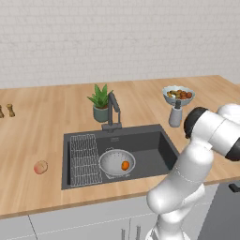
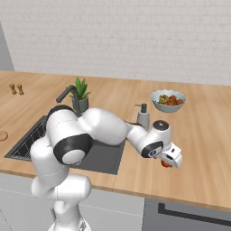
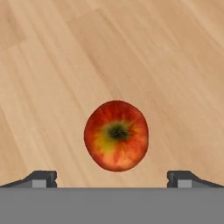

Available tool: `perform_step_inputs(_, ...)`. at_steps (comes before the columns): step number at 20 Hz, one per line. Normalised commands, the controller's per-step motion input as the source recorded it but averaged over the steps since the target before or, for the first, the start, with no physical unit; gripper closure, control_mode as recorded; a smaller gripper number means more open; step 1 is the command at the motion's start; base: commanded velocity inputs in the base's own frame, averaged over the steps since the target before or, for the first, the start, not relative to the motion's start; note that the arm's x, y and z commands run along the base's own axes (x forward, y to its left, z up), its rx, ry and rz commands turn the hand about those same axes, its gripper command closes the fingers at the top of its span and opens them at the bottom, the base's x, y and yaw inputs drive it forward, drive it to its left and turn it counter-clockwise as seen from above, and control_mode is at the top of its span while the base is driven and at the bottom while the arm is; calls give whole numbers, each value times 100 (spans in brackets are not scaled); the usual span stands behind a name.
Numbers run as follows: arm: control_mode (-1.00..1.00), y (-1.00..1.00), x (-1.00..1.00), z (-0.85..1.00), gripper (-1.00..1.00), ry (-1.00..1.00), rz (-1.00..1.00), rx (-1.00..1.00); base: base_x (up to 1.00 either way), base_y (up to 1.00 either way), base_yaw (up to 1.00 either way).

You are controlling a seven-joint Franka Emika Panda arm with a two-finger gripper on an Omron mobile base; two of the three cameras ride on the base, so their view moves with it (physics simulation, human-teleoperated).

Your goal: Put the colander in the sink, put the tangerine, peach, apple in the colander, and turn on the sink faucet and pour water over the colander.

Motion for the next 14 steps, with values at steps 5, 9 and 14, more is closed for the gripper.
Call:
perform_step_inputs(5,-100,-13,25,-15,-100,4,0,3,0,0,0)
perform_step_inputs(9,-100,-11,28,-5,-100,4,0,2,0,0,0)
perform_step_inputs(14,-100,-8,8,-15,-100,3,0,1,0,0,0)
